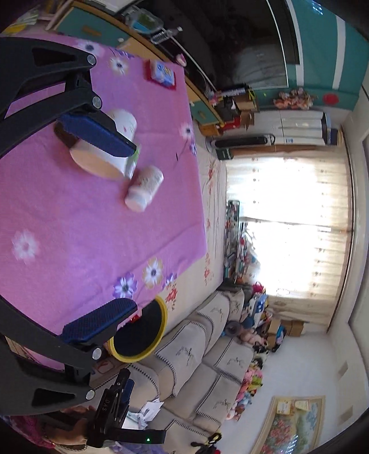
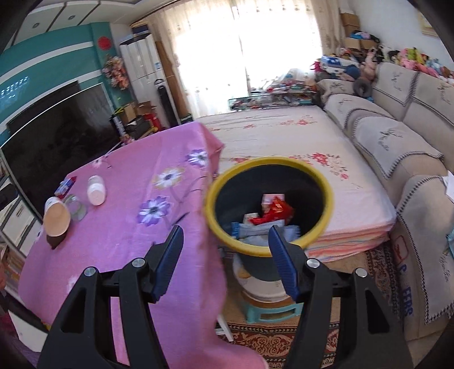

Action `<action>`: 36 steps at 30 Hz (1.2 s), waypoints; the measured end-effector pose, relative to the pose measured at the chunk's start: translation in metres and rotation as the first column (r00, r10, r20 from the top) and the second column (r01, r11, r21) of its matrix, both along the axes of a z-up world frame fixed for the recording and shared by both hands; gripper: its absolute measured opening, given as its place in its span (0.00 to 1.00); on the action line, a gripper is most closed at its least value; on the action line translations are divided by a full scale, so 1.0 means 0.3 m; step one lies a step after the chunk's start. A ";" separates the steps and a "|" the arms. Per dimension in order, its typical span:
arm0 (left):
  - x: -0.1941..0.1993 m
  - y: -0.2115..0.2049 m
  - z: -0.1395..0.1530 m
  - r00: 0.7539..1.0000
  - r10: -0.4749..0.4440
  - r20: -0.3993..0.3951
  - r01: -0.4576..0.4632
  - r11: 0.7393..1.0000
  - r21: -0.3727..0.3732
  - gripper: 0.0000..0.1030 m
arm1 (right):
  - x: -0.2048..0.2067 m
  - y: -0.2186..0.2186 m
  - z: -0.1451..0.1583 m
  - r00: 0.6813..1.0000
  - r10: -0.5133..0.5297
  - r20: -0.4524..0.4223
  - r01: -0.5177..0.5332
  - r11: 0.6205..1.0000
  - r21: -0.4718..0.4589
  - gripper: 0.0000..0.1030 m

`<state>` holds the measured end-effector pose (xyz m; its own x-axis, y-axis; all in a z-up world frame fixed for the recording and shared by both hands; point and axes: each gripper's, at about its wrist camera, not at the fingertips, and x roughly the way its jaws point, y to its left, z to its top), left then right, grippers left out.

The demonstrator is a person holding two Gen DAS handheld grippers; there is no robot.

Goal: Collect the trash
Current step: 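Grasp the white paper cup by its rim with the right gripper, then carry the paper cup over the bin and open the right gripper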

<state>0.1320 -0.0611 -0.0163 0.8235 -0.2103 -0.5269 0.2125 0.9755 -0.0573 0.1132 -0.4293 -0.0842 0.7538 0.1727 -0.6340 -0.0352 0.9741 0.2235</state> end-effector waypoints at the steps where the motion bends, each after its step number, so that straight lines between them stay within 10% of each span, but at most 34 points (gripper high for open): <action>1: -0.024 0.059 -0.003 1.000 0.029 -0.003 -0.029 1.000 -0.004 0.95 | 0.020 0.059 -0.002 0.999 0.054 -0.002 -0.053 0.998 0.015 0.58; 10: -0.226 0.433 -0.057 0.972 0.235 -0.001 -0.235 0.972 0.008 0.95 | 0.157 0.615 0.024 0.887 0.461 0.008 -0.461 0.887 0.034 0.41; 16: -0.269 0.532 -0.091 0.967 0.255 -0.018 -0.255 0.966 -0.043 0.95 | 0.285 0.853 0.020 0.833 0.552 -0.031 -0.553 0.833 -0.025 0.29; 28: -0.220 0.500 -0.141 0.970 0.237 -0.059 -0.240 0.969 -0.052 0.95 | 0.393 1.007 0.014 0.769 0.639 -0.020 -0.639 0.767 -0.060 0.29; 30: -0.212 0.494 -0.149 0.970 0.233 -0.066 -0.237 0.970 -0.055 0.95 | 0.397 1.019 0.014 0.767 0.642 -0.024 -0.641 0.764 -0.075 0.06; 36: -0.205 0.473 -0.167 0.972 0.223 -0.079 -0.227 0.973 -0.045 0.95 | 0.339 0.994 0.038 0.774 0.633 0.004 -0.631 0.771 -0.081 0.03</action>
<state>0.0703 0.0807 -0.0663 0.8124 -0.0532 -0.5807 -0.0191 0.9929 -0.1178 0.2150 -0.1311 -0.0729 0.5092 0.5725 -0.6427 -0.6542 0.7427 0.1432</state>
